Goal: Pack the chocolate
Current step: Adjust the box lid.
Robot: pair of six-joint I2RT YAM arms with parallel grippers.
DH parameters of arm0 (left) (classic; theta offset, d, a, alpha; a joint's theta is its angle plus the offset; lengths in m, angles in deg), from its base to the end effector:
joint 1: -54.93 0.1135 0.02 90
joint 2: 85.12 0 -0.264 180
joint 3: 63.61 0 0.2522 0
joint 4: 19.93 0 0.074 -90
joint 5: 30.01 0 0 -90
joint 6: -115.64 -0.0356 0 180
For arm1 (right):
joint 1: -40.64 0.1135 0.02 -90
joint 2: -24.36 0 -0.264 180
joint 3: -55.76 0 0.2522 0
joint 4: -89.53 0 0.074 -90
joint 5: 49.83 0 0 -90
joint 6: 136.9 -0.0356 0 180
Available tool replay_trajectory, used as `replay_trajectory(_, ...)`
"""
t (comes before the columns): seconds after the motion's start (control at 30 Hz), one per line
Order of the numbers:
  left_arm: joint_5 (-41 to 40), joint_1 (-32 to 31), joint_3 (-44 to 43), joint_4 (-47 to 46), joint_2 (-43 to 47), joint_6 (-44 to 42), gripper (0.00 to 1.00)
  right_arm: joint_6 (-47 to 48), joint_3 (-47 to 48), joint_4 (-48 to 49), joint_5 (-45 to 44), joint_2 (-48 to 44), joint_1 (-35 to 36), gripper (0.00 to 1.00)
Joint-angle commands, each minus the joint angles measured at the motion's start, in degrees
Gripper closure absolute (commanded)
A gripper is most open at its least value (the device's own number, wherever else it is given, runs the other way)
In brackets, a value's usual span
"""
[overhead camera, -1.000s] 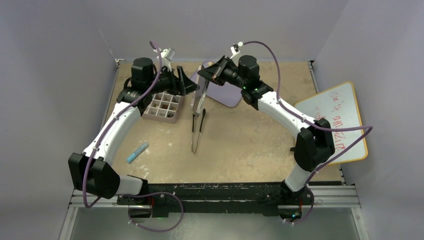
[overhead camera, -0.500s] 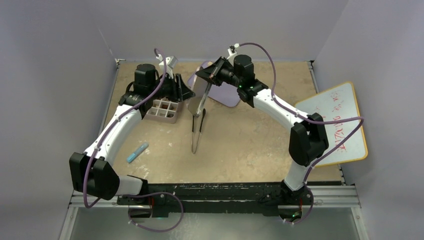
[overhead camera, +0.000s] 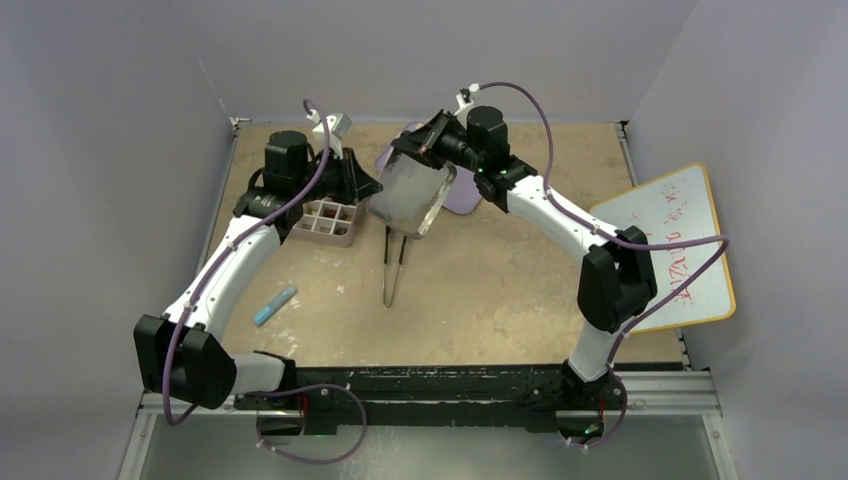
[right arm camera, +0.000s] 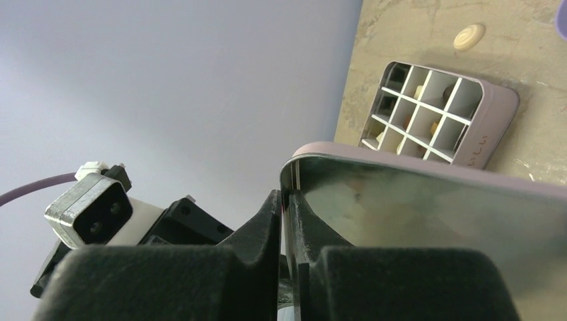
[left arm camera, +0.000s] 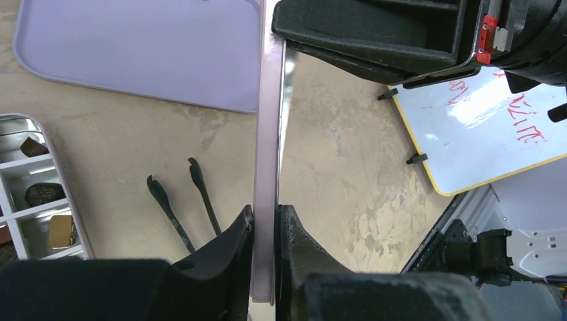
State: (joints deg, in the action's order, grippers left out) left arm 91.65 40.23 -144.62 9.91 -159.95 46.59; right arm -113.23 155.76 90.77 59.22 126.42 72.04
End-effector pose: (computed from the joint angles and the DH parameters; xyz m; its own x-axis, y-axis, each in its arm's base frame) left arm 0.2827 -0.0935 0.3536 -0.6060 -0.1557 -0.7801 0.4972 0.6914 -0.5242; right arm 0.3651 0.2365 0.3611 -0.7111 0.5802 -0.3971 -0.2984 0.2625 0.9177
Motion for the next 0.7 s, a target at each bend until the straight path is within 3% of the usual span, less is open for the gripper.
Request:
replay_trajectory(0.0,-2.8,-0.1,-0.4,-1.2,2.0,-1.6,0.99,0.8,2.3,-1.1,-1.2,-0.1,0.1,0.9)
replay_trajectory(0.13,-5.9,-0.1,-1.1,-0.1,2.2,-2.8,0.99,1.1,3.6,-5.0,-0.9,-0.1,0.3,0.7)
replay_trajectory(0.27,-8.6,-0.1,-1.6,0.3,2.4,-3.6,0.99,1.1,6.2,-11.7,-2.6,-0.2,1.2,0.61)
replay_trajectory(0.67,-10.3,-0.1,-1.0,-1.2,0.2,-4.2,0.99,-6.6,9.5,-24.4,-6.6,2.4,3.4,0.57)
